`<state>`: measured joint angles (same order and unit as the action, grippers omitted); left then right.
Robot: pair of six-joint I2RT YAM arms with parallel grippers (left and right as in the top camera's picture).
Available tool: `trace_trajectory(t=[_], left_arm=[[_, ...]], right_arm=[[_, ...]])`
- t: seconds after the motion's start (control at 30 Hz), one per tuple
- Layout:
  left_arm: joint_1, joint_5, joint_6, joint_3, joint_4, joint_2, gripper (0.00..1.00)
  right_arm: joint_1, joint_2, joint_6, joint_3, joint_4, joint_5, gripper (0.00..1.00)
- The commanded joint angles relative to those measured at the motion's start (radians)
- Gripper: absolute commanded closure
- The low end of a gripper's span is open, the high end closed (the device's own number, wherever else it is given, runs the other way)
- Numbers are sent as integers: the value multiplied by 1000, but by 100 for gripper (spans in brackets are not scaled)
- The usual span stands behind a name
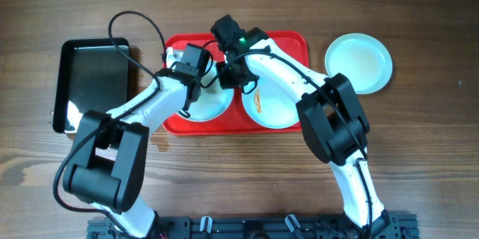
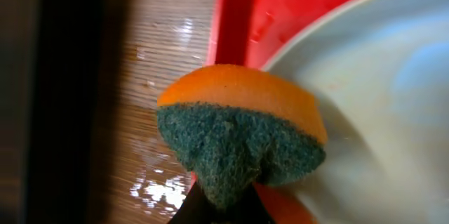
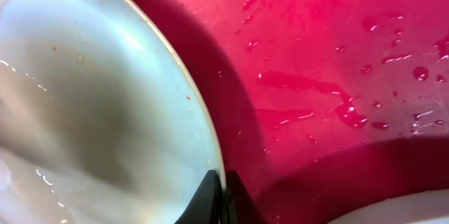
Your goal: Clean dirty plates on tray and stack at the side
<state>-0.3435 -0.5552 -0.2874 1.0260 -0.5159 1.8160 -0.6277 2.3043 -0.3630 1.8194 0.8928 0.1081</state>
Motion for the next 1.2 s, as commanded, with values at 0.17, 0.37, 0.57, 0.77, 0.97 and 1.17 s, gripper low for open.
trace_trajectory(t=[0.17, 0.37, 0.57, 0.77, 0.97, 1.17], left_arm=[[9, -91, -152, 61, -4, -65, 96], [17, 163, -264, 68, -35, -209, 96], [38, 331, -282, 68, -106, -361, 96], [74, 331, -282, 68, -275, -451, 96], [101, 332, -282, 67, -382, -453, 96], [101, 340, -282, 66, -397, -453, 96]], right_arm=[[6, 19, -6, 10, 3, -42, 96], [6, -16, -3, 10, 14, -44, 96], [6, -127, -4, 10, 25, -121, 96], [6, -253, -3, 10, 62, -389, 96], [-21, -348, 104, 10, 77, -719, 96], [-123, -357, 212, 8, 63, -880, 96]])
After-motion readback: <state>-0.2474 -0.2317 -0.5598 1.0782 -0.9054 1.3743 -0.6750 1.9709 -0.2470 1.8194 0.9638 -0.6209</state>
